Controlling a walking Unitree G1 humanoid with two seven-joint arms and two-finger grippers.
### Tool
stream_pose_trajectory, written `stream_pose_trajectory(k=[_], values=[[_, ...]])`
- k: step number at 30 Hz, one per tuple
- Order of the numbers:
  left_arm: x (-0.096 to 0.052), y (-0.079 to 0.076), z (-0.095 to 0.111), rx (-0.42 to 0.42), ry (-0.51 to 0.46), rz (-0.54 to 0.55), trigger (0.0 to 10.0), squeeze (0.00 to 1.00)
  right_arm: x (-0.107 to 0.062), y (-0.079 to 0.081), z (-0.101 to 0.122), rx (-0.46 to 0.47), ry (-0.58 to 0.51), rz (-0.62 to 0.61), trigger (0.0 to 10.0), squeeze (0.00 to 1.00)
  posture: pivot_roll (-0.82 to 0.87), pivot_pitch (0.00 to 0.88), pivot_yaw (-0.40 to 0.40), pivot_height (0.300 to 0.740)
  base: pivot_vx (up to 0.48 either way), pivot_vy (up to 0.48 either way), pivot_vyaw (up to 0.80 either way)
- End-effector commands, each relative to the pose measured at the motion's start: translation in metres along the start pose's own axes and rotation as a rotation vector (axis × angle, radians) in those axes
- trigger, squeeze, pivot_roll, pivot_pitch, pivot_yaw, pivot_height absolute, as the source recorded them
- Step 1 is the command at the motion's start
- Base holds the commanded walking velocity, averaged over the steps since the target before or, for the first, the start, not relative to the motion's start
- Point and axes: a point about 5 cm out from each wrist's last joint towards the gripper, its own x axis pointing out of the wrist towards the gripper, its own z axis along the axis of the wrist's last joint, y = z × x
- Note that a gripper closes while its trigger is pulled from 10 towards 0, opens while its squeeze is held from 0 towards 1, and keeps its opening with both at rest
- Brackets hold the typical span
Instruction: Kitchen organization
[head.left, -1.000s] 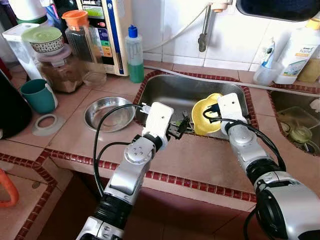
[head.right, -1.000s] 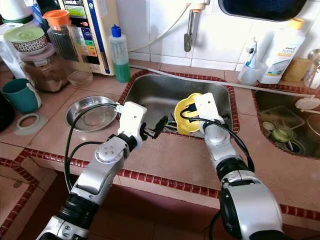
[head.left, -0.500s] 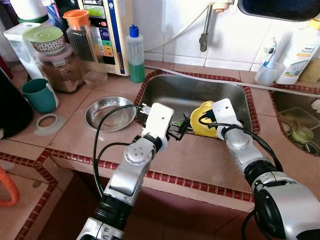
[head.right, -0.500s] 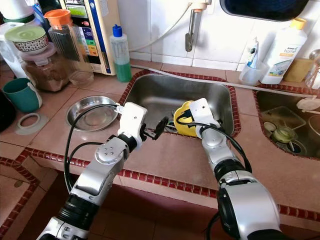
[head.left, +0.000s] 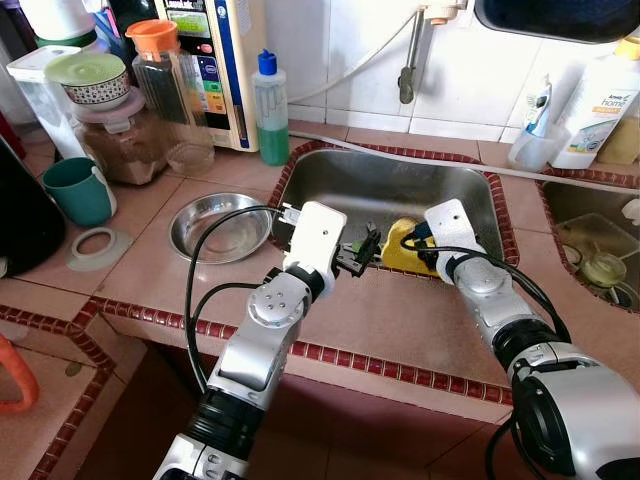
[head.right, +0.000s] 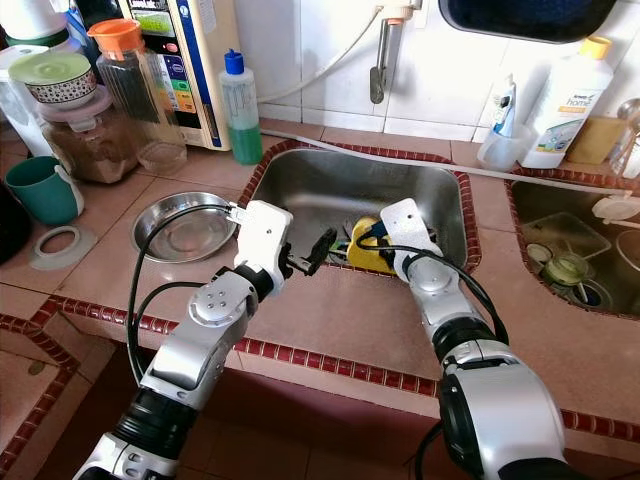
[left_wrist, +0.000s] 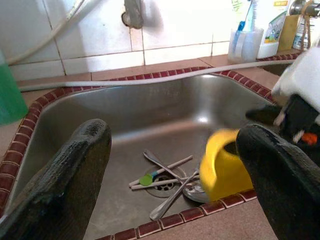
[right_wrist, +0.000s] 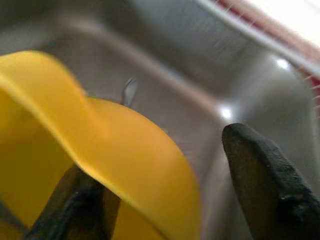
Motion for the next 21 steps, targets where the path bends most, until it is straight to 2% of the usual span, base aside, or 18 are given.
stream_pose_trajectory(k=[1, 5, 6, 9, 10, 11, 12, 13, 14, 15, 16, 17, 18, 21], values=[[0.001, 0.000, 0.004, 0.006, -0.013, 0.010, 10.0, 1.00, 0.002, 0.001, 0.006, 0.025, 0.005, 0.035, 10.0, 1.00, 0.08, 0.036, 0.021, 0.740, 0.000, 0.000, 0.00], [0.001, 0.001, 0.003, 0.005, -0.010, 0.015, 10.0, 1.00, 0.003, 0.009, 0.010, 0.078, 0.005, 0.118, 10.0, 1.00, 0.07, 0.038, 0.020, 0.740, 0.000, 0.000, 0.00], [0.001, 0.001, 0.002, 0.005, -0.009, 0.015, 10.0, 1.00, 0.003, 0.019, 0.010, 0.116, 0.021, 0.221, 10.0, 1.00, 0.07, 0.039, 0.020, 0.740, 0.000, 0.000, 0.00], [0.001, 0.001, 0.003, 0.004, -0.010, 0.017, 10.0, 1.00, 0.004, 0.023, 0.016, 0.162, -0.009, 0.272, 10.0, 0.96, 0.07, 0.038, 0.019, 0.740, 0.000, 0.000, 0.00], [0.002, 0.001, 0.003, 0.003, -0.011, 0.018, 10.0, 1.00, 0.005, 0.018, 0.024, 0.241, -0.054, 0.234, 10.0, 0.60, 0.07, 0.038, 0.018, 0.740, 0.000, 0.000, 0.00], [0.002, 0.001, 0.003, 0.002, -0.012, 0.018, 10.0, 1.00, 0.006, 0.015, 0.028, 0.280, -0.081, 0.202, 10.0, 0.60, 0.07, 0.038, 0.018, 0.740, 0.000, 0.000, 0.00], [0.002, 0.001, 0.003, 0.001, -0.013, 0.018, 10.0, 1.00, 0.006, 0.014, 0.032, 0.337, -0.103, 0.220, 10.0, 0.64, 0.07, 0.037, 0.018, 0.740, 0.000, 0.000, 0.00], [0.002, 0.001, 0.003, 0.001, -0.013, 0.019, 10.0, 1.00, 0.005, 0.016, 0.035, 0.369, -0.131, 0.268, 10.0, 0.61, 0.07, 0.036, 0.018, 0.740, 0.000, 0.000, 0.00], [0.002, 0.001, 0.003, 0.001, -0.013, 0.019, 10.0, 1.00, 0.005, 0.016, 0.036, 0.346, -0.140, 0.265, 10.0, 0.52, 0.07, 0.037, 0.019, 0.740, 0.000, 0.000, 0.00], [0.002, 0.001, 0.003, 0.002, -0.013, 0.019, 10.0, 1.00, 0.005, 0.013, 0.036, 0.323, -0.147, 0.229, 10.0, 0.38, 0.07, 0.036, 0.018, 0.740, 0.000, 0.000, 0.00], [0.002, 0.001, 0.003, 0.002, -0.013, 0.018, 10.0, 1.00, 0.005, 0.012, 0.036, 0.322, -0.147, 0.219, 10.0, 0.38, 0.07, 0.036, 0.018, 0.740, 0.000, 0.000, 0.00], [0.002, 0.001, 0.003, 0.002, -0.013, 0.019, 10.0, 1.00, 0.005, 0.010, 0.038, 0.333, -0.161, 0.207, 10.0, 0.05, 0.07, 0.036, 0.018, 0.740, 0.000, 0.000, 0.00], [0.002, 0.001, 0.003, 0.002, -0.013, 0.020, 10.0, 1.00, 0.005, 0.006, 0.039, 0.326, -0.176, 0.168, 10.0, 0.00, 0.07, 0.036, 0.018, 0.740, 0.000, 0.000, 0.00], [0.002, 0.001, 0.003, 0.003, -0.012, 0.023, 10.0, 1.00, 0.004, -0.004, 0.045, 0.334, -0.215, 0.106, 10.0, 0.00, 0.07, 0.036, 0.018, 0.740, 0.000, 0.000, 0.00]])
